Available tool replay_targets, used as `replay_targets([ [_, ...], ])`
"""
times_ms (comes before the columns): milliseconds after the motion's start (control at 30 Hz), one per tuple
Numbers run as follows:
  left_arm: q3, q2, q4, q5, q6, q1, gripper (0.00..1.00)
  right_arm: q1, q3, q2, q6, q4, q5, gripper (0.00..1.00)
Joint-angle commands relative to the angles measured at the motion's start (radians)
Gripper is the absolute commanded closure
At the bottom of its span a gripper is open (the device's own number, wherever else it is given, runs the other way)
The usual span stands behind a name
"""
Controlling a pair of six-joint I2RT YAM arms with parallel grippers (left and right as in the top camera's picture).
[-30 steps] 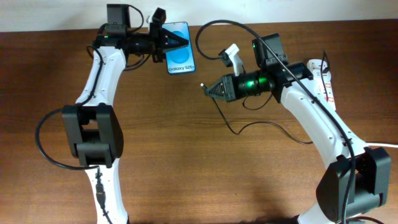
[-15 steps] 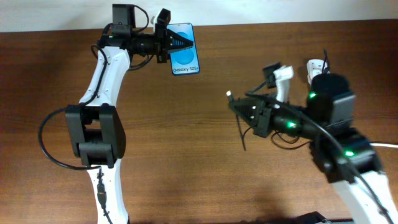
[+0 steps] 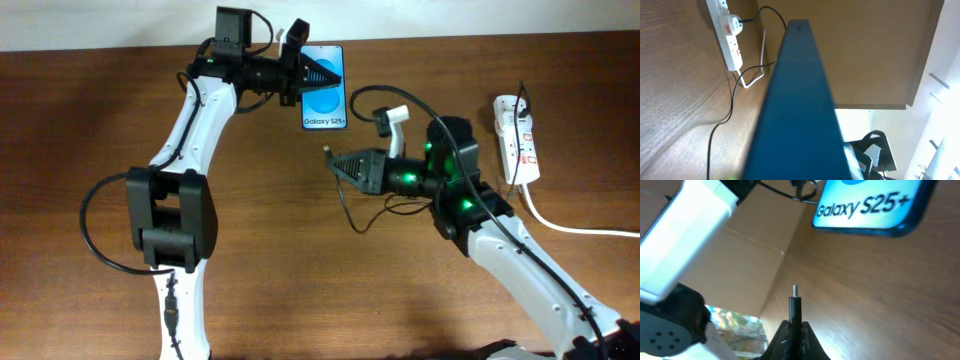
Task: Plug charger to phone and switch on socket
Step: 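Lift the USB-C plug up toward the phone's bottom port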
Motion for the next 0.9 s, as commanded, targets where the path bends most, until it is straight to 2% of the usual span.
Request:
replay_targets([
  [0, 0.006, -0.021, 0.003, 0.041, 0.007, 0.006, 1.0, 0.006, 0.011, 0.015, 0.068, 0.011, 0.027, 0.96],
  [200, 0.006, -0.021, 0.007, 0.037, -0.011, 0.006, 1.0, 0.006, 0.011, 0.03, 0.148, 0.018, 0.106, 0.96],
  [333, 0.006, -0.021, 0.011, 0.037, -0.011, 0.006, 1.0, 0.027, 0.011, 0.081, 0.214, 0.096, 0.104, 0.96],
  [867, 0.006, -0.021, 0.026, 0.07, -0.011, 0.015, 1.0, 0.029, 0.011, 0.12, 0.251, 0.208, 0.103, 0.96],
])
